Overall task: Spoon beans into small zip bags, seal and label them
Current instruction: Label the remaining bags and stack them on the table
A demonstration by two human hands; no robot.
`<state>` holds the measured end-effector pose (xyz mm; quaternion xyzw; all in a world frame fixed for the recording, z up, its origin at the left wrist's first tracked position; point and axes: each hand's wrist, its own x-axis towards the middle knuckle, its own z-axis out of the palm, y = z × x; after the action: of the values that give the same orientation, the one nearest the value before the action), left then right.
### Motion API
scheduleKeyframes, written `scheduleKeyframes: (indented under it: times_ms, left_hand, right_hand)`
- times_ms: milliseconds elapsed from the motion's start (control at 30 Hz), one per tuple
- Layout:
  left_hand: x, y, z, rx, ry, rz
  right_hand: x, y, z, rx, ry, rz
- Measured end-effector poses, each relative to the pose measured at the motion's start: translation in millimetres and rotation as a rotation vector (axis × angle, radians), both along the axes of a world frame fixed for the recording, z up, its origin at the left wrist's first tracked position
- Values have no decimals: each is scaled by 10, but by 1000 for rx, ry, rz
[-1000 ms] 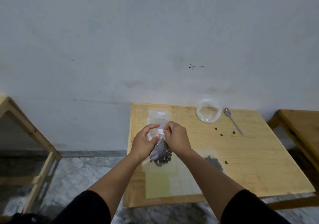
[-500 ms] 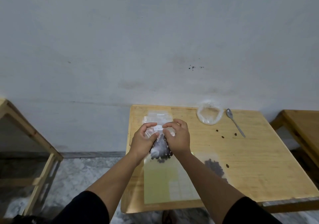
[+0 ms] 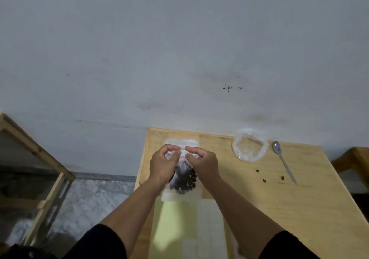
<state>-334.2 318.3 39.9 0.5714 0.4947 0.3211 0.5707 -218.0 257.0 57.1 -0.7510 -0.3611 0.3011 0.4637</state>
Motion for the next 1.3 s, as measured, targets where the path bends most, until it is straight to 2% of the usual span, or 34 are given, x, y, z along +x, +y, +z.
scheduleKeyframes:
  times_ms: [133, 333, 533, 733, 933, 1167, 1300]
  left_hand:
    - [169, 65, -105, -14, 25, 65]
    - [368, 145, -240, -54, 60, 146]
    - [519, 208, -346, -50, 61, 123]
    - [521, 228, -461, 23, 268, 99]
    - [451, 252, -562, 69, 392, 44]
    - [432, 185, -519, 180, 580, -6]
    - [338, 181, -485, 190, 581, -7]
  right_hand:
    - [186, 109, -86, -64, -91, 73]
    - [309, 40, -342, -66, -10, 90]
    - [454, 141, -489, -95, 129, -28]
    - [589, 378, -637, -163, 145, -103]
    - [530, 462, -787, -237, -8, -30]
    - [485, 425, -797, -249, -327, 136]
    - [415, 382, -760, -240, -406, 197]
